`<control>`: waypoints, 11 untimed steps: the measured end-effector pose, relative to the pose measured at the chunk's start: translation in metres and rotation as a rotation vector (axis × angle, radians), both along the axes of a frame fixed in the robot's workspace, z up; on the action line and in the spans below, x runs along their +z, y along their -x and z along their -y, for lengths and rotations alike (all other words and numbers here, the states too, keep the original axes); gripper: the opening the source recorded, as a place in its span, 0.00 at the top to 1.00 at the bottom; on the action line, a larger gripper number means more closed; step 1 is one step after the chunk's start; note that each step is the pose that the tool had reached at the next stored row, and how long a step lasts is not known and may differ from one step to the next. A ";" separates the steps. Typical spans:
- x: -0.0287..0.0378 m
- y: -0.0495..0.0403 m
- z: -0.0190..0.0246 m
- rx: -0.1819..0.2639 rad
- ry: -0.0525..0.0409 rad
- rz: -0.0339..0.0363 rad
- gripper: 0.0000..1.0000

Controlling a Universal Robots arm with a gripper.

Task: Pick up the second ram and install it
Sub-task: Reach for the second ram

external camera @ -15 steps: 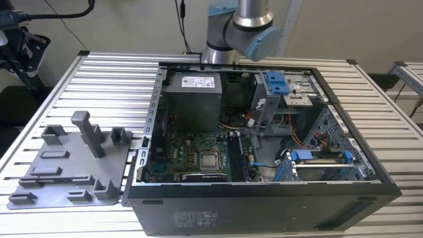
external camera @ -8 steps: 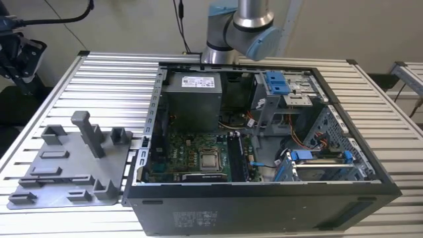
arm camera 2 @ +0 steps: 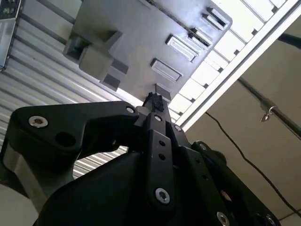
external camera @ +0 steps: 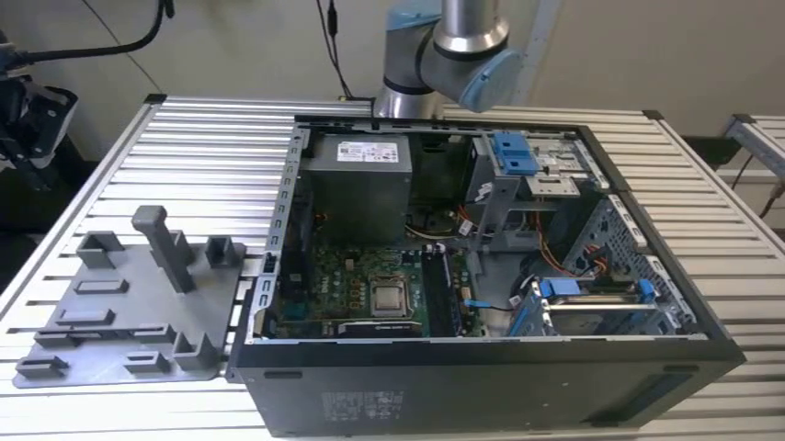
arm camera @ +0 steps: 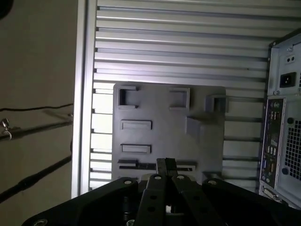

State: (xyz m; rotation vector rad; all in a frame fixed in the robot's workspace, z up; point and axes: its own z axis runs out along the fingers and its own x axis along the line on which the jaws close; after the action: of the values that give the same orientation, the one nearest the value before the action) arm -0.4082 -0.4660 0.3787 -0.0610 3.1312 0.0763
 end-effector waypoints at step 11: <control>-0.0014 0.0000 0.0284 0.000 0.0001 -0.0001 0.89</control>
State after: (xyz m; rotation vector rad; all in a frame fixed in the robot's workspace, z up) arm -0.4082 -0.4944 0.3773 -0.0611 3.1313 0.0762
